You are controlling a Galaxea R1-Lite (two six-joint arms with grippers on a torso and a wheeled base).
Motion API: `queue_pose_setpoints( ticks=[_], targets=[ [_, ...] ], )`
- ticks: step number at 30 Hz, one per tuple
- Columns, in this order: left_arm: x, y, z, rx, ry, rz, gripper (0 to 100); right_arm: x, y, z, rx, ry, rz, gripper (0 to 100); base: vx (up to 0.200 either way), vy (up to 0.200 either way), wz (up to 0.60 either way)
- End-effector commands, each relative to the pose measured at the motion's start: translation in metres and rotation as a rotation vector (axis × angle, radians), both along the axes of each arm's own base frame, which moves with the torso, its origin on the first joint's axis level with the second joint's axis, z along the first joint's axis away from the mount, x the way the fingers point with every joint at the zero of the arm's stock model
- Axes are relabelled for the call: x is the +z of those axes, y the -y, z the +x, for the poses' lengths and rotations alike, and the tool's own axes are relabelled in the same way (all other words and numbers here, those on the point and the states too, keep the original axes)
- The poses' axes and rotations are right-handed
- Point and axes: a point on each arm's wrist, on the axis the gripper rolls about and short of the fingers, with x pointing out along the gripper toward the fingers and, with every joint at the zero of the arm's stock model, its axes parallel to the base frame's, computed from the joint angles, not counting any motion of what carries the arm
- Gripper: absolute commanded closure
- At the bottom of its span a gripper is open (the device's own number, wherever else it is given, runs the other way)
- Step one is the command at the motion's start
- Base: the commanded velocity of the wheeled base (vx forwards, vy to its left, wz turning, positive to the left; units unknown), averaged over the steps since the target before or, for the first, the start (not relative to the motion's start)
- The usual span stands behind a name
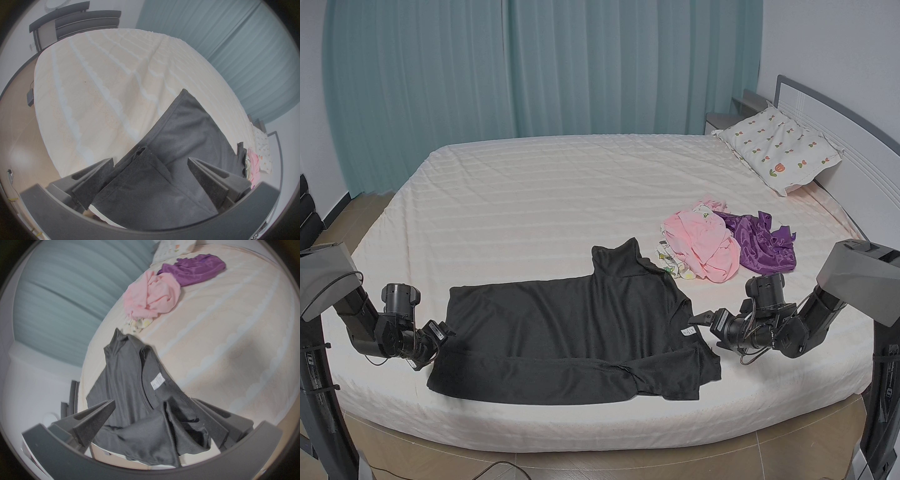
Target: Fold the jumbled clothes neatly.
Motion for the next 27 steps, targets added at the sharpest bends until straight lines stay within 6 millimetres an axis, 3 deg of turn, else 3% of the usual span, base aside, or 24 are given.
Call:
queue_pose_setpoints(
  ticks=[1,20,27],
  targets=[
    [0.0180,-0.0071,-0.0056,0.030,0.056,-0.035,0,0.0283,0.0114,-0.0001,-0.086,0.039,0.081,0,0.000,0.000,0.00],
    [0.0205,-0.0117,-0.0092,0.027,0.072,-0.081,0,0.0219,0.0123,-0.0076,-0.089,0.002,0.085,0,0.189,0.000,0.00],
    [0.0169,-0.0125,-0.0072,0.040,0.049,-0.067,0,0.0204,0.0118,-0.0080,-0.086,-0.002,0.083,0,0.000,0.000,0.00]
  ],
)
